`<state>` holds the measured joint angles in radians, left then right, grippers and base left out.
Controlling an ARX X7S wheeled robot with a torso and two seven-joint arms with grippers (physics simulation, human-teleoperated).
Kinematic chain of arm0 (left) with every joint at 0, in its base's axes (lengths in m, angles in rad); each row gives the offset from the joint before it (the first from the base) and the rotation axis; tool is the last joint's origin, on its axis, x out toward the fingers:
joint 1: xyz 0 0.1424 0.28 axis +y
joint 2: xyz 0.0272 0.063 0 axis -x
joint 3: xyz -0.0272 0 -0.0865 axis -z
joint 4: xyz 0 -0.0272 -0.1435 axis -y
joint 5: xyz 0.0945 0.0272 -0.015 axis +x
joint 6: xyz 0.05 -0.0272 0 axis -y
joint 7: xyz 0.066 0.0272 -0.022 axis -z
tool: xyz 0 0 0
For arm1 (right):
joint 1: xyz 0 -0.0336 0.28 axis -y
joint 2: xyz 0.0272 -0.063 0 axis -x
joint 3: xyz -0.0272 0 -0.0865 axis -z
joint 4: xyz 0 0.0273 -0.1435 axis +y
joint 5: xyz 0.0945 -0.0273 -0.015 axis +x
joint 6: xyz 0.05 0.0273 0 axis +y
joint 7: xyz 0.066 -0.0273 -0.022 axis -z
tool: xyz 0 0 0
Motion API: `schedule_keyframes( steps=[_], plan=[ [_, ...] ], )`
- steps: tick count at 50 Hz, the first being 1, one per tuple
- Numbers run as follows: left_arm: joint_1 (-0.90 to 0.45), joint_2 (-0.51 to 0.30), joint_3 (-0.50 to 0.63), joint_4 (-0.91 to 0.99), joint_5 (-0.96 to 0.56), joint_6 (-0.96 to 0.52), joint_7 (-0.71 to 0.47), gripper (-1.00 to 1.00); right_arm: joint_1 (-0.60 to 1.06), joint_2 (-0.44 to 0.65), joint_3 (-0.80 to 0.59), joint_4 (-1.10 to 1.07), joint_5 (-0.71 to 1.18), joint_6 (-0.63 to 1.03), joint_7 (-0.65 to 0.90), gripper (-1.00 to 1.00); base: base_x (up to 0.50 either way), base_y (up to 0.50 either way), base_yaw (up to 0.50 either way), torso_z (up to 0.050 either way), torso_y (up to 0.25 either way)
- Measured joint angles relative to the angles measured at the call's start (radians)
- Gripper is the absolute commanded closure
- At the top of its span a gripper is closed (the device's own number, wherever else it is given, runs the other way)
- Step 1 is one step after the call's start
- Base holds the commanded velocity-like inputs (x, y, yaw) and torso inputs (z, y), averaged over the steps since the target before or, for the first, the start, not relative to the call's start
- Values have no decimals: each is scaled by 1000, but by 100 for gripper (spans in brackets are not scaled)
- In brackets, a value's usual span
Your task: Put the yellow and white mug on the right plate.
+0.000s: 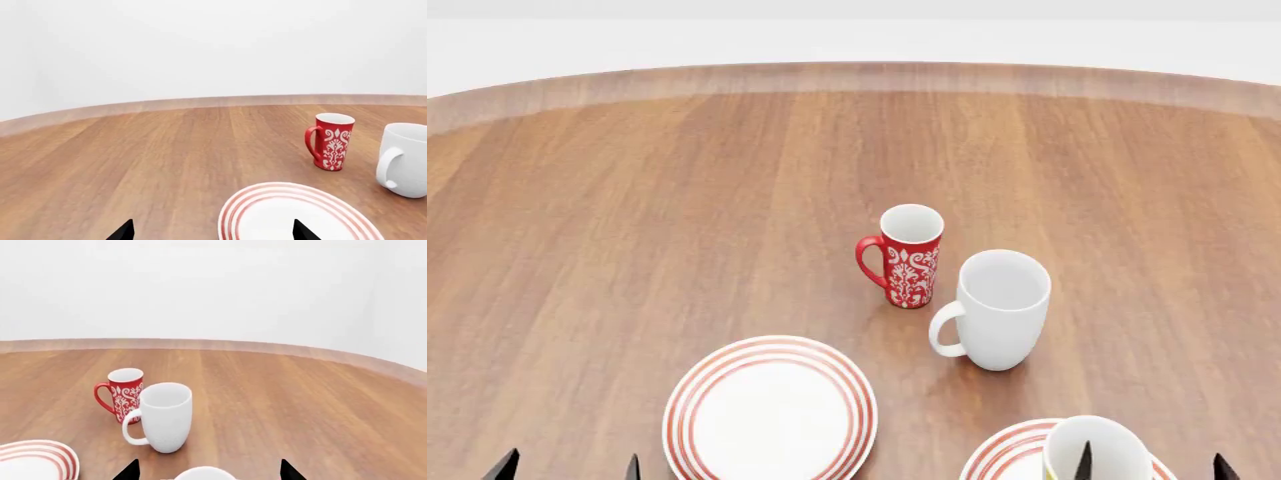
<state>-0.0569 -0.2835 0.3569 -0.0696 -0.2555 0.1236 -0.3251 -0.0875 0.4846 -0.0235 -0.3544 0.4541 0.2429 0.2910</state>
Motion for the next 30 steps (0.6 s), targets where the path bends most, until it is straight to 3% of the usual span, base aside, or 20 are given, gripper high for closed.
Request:
schedule_keyframes(
  steps=[30],
  plan=[
    [1, -7, 7, 5, -8, 0, -7, -100, -112, 43, 96, -219, 32, -5, 69, -100, 0, 0, 0, 0, 0]
  ],
)
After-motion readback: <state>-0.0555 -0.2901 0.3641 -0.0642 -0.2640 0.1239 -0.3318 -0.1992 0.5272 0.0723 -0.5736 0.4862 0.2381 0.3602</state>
